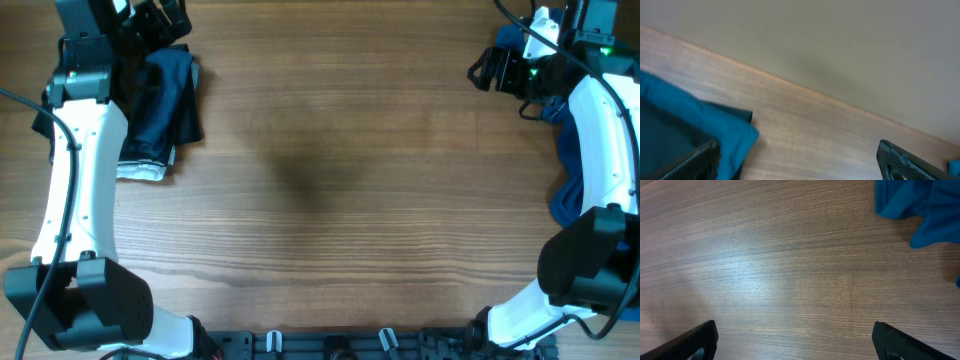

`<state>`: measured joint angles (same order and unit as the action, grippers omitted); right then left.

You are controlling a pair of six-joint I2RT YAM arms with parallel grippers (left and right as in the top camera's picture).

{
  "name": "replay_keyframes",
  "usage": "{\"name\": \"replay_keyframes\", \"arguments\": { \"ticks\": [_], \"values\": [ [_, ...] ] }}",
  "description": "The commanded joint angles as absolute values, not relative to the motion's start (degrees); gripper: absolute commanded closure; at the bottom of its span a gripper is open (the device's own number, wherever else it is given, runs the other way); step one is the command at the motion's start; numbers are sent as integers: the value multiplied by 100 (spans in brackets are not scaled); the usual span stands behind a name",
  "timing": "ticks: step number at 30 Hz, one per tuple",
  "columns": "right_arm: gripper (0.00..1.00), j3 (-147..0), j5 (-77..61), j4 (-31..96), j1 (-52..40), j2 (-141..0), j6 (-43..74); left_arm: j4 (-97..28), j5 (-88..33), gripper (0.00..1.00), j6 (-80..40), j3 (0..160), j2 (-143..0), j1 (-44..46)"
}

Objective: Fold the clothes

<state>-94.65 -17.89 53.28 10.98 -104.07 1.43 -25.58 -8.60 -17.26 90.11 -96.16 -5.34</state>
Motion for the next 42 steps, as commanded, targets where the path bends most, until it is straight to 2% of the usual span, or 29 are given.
{"name": "replay_keyframes", "arguments": {
  "ticks": [1, 11, 16, 26, 32, 42],
  "values": [
    [0, -9487, -1732, 5315, 1090, -10366, 165, -2757, -845, 0, -1719, 9002, -9655, -515],
    [1, -9478, -1734, 5315, 1090, -10353, 167, -2842, -845, 0, -1719, 9002, -9655, -515],
    [1, -9478, -1732, 5317, 1007, -9832, 165, -2842, -845, 0, -1719, 9002, -9655, -515],
    [0, -9478, -1732, 5317, 148, -7616, 163, -2842, -845, 0, -1719, 9002, -9655, -515],
    [1, -9456, -854, 5249, -537, -6298, -25, -2842, -845, 0, -1719, 9002, -9655, -515],
    [1, -8009, -722, 5159, -727, -3286, -150, -2842, -845, 0, -1719, 9002, -9655, -515]
  ]
}}
